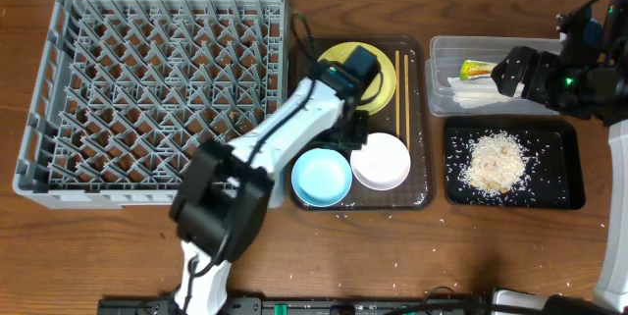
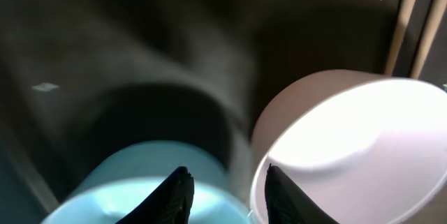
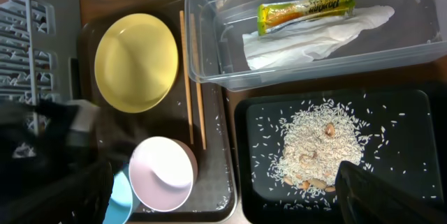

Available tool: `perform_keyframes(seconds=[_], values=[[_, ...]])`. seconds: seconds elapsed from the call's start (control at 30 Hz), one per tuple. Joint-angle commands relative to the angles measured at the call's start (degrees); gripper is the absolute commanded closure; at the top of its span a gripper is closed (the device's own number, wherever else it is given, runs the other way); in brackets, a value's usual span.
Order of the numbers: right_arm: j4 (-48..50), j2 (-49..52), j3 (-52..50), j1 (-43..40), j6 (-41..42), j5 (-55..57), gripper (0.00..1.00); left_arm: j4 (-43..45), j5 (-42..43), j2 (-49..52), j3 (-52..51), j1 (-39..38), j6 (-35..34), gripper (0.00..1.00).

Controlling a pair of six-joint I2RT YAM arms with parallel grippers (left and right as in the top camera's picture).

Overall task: Sort waste into correct bins and load items into the dishwasher
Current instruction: 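Reach the left gripper to the pink bowl and grasp its rim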

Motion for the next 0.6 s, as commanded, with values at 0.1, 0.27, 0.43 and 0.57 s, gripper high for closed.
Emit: perform_keyframes(seconds=[0.1,0.27,0.43,0.57], values=[[-0.1,0.0,0.5,-0.2,0.2,0.2,0.01,4.0,1.7,4.1,0.0,-2.4,1.6,0.63],[-0.1,0.0,0.5,-0.2,0.3,0.2,0.01,4.5,1.8,6.1,0.0,-2.5,1.6,0.63],[-0.1,0.0,0.5,-0.2,0.2,0.2,0.01,4.5,1.9,7.2,-0.1,-3.2,1.6,0.76],[-0.1,0.0,0.5,-0.2,0.3,0.2,0.01,4.9,1.9,7.2,-0.1,-3.4,1.6,0.81]])
